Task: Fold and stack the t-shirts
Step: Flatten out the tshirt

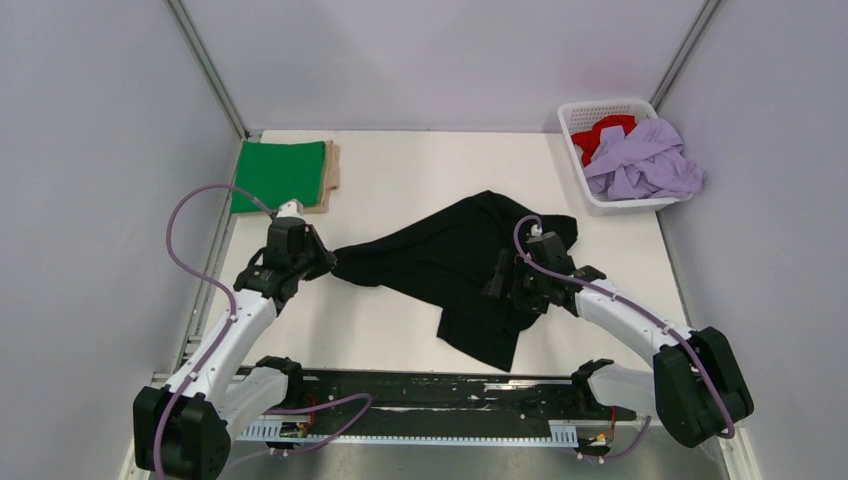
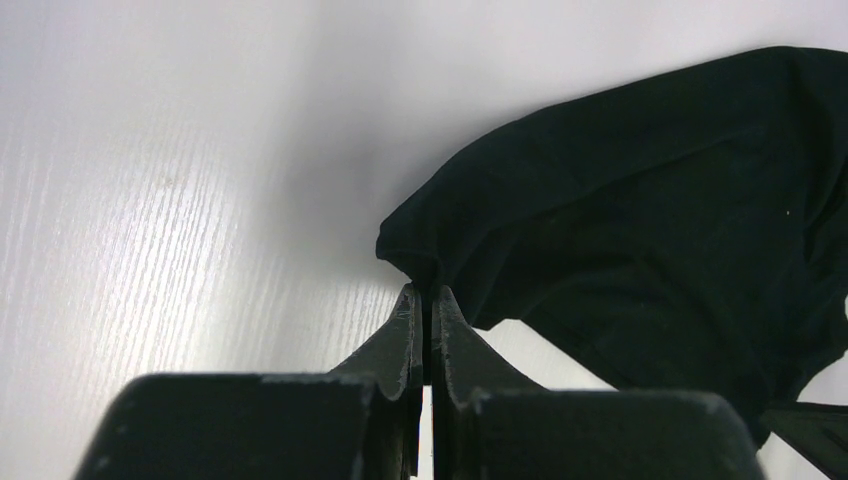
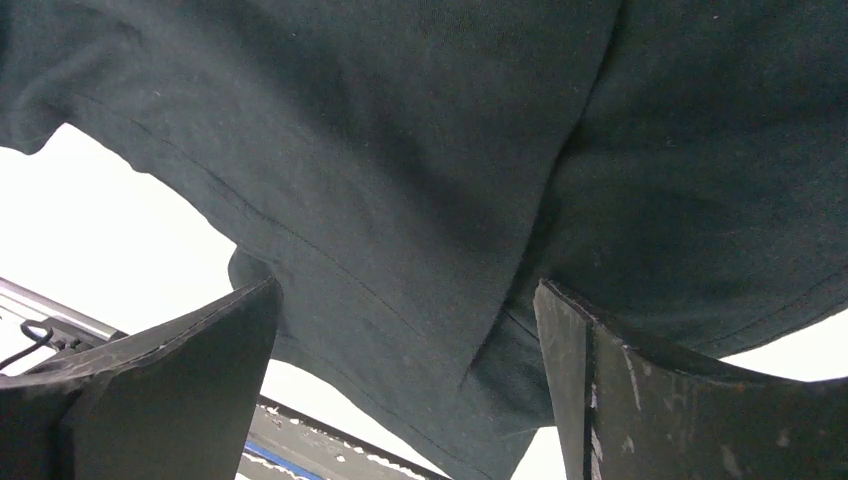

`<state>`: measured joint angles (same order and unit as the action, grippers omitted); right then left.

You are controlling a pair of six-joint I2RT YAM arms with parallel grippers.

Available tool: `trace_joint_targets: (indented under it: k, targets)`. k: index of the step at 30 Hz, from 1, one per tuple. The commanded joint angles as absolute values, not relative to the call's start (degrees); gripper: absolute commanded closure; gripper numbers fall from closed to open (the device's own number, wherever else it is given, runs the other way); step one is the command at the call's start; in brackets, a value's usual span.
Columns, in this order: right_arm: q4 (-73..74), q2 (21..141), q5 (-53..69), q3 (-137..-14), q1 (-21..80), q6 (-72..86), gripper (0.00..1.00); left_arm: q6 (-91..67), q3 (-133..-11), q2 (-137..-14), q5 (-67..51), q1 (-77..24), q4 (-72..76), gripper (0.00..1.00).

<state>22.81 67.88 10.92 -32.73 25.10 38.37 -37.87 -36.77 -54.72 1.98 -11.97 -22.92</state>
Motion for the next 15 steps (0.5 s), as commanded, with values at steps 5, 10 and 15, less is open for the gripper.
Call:
trace_joint_targets:
  k: [5,10,15]
  targets:
    - [14.11,67.38,14.08,-31.75,25.49,40.30,0.05,-38.43,-36.39,-53.00,1.81,-11.78,-22.32,1.00]
    - [8.41,65.34,17.80,-30.12,25.59,41.29,0.06,-38.53,-36.14,-52.85,1.71,-11.79,-22.23,1.00]
    - [7.76,63.02,18.48,-28.21,25.58,41.14,0.07,-38.41,-35.95,-52.90,1.41,-11.78,-22.06,1.00]
